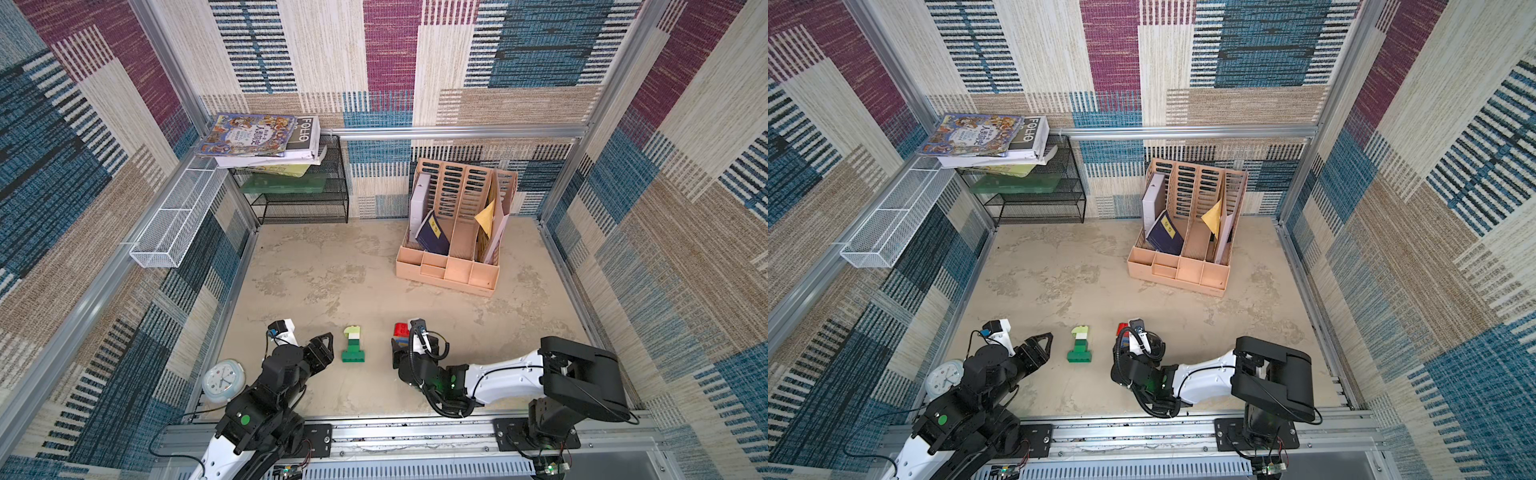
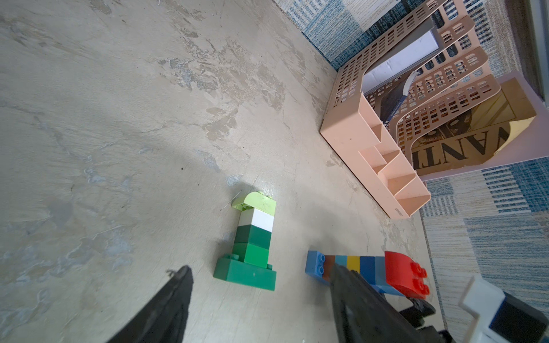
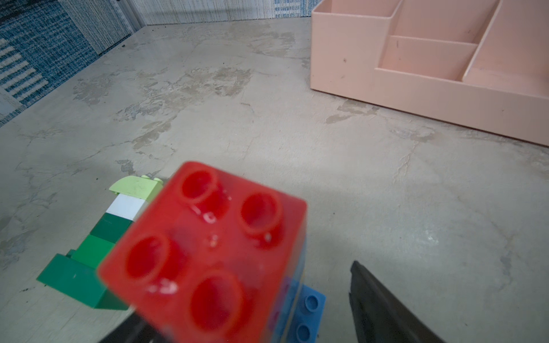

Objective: Assemble the number 1 with lego
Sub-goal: Adjust the lego brick at the center of the board.

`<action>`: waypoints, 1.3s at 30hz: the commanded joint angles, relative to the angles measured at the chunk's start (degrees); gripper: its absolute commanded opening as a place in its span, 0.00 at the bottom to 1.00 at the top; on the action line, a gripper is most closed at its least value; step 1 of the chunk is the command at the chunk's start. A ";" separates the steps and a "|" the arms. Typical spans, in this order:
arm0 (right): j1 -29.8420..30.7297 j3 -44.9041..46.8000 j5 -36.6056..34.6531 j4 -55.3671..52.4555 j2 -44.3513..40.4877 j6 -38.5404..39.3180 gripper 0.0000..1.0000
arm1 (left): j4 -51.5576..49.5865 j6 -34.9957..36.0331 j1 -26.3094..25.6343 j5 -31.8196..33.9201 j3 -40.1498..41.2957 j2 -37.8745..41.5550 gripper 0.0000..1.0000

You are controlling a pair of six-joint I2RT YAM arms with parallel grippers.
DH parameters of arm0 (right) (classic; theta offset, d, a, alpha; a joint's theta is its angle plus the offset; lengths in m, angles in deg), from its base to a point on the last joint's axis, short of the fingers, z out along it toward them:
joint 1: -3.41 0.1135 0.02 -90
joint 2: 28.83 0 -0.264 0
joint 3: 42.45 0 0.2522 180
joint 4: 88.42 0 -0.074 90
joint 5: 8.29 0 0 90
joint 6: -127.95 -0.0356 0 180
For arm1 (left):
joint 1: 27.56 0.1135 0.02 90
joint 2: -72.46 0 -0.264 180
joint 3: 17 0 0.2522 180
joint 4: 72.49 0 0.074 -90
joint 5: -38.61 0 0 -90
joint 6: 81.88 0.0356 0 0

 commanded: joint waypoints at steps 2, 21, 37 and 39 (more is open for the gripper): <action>0.01 -0.64 -1.83 1.18 0.64 -0.52 0.81 | 0.84 0.13 0.07 0.76 -0.01 -0.16 0.76; -0.34 -1.70 -4.32 0.61 2.41 -2.73 0.65 | 0.67 -0.02 0.14 0.43 0.26 -0.31 0.75; -0.38 -2.54 -4.92 -1.53 2.45 -3.18 0.52 | 1.03 -0.27 0.14 0.34 0.70 -0.31 0.74; -0.41 -2.63 -4.86 -1.74 2.49 -2.93 0.50 | 0.90 -0.20 0.14 0.34 0.70 -0.31 0.74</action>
